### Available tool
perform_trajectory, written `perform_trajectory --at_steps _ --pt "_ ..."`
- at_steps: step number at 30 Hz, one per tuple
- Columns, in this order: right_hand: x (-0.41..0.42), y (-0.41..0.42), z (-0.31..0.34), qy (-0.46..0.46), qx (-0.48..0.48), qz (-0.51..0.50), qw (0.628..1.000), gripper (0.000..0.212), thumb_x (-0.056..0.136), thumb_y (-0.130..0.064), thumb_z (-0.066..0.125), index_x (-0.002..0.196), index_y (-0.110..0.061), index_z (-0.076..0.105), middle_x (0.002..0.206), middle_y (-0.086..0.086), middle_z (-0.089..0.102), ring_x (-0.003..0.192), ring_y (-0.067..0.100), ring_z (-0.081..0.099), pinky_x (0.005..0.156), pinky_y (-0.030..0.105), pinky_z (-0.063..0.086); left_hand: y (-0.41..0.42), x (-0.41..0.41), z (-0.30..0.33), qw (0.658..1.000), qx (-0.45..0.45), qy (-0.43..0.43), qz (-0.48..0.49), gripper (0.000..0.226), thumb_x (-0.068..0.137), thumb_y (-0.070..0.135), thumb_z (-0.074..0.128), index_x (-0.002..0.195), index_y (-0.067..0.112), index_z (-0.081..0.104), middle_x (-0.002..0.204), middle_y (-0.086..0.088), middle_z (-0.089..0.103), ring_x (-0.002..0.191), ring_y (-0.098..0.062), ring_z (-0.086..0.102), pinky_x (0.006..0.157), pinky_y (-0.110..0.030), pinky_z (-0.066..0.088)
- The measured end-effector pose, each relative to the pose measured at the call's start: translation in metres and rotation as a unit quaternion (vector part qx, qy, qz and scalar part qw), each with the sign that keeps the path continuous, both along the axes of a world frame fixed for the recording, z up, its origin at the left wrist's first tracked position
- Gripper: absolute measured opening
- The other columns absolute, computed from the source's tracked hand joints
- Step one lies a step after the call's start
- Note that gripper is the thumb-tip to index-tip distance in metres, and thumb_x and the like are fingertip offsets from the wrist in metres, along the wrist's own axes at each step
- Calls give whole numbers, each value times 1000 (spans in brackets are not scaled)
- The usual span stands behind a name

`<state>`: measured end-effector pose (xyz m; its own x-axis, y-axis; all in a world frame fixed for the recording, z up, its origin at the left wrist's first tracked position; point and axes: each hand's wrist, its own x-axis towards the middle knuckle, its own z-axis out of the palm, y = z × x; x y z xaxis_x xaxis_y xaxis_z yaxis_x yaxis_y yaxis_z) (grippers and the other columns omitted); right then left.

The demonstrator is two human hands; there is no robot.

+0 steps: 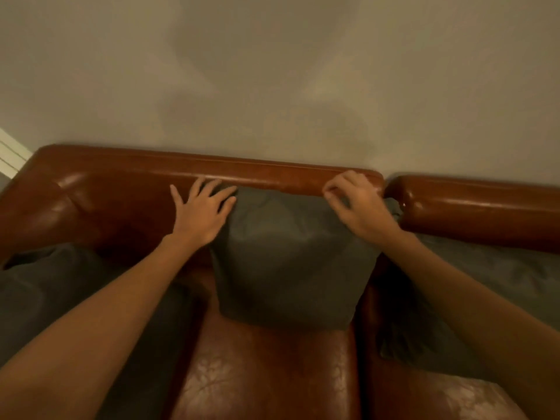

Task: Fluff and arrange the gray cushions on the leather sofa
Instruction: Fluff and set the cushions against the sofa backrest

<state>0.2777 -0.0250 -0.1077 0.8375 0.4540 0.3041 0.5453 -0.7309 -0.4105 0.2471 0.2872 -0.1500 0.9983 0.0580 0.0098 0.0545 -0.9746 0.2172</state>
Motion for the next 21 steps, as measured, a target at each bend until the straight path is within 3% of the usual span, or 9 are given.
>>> perform_trajectory --at_steps 2,4,6,8,12,16,21 --pt "-1 48 -9 51 18 21 998 21 95 -31 53 107 -18 64 109 2 60 103 25 55 90 46 44 20 -1 3 992 -115 -33 32 47 100 46 35 138 23 51 147 -8 42 139 -33 32 114 -54 18" --pt "-7 90 -17 113 27 42 992 34 94 -39 55 121 -19 60 124 5 55 116 26 52 100 48 41 27 -1 6 959 -253 -19 122 46 100 36 46 139 12 48 139 -14 49 129 -35 45 107 -41 34" --pt "-14 123 -24 169 9 42 985 52 94 -48 54 139 -23 47 145 6 41 135 25 38 115 48 26 28 2 10 904 -378 60 188 44 98 32 53 136 9 52 130 -11 58 122 -31 53 101 -38 43" --pt "-21 145 -29 183 -45 17 982 62 94 -58 47 148 -32 33 157 2 28 145 21 23 118 51 8 30 6 14 865 -442 86 219 36 96 23 59 126 4 60 118 -8 64 113 -27 59 94 -35 48" --pt "-32 155 -36 158 -150 -7 976 58 95 -63 35 149 -47 23 161 1 19 148 25 15 115 59 -4 36 12 12 877 -407 63 246 35 84 16 75 115 2 67 113 -10 67 108 -24 62 96 -37 50" --pt "-45 140 -46 98 -164 -18 981 56 95 -65 26 149 -48 22 160 1 24 148 24 19 115 58 -4 31 4 18 888 -398 39 229 27 71 21 85 88 5 71 88 -3 67 86 -15 62 75 -26 47" --pt "-46 114 -53 51 -186 21 981 85 82 -82 20 154 -37 8 161 3 22 148 25 20 116 57 -8 29 -4 26 903 -389 9 182 37 69 31 86 58 11 56 58 2 55 55 -6 51 56 -17 41"
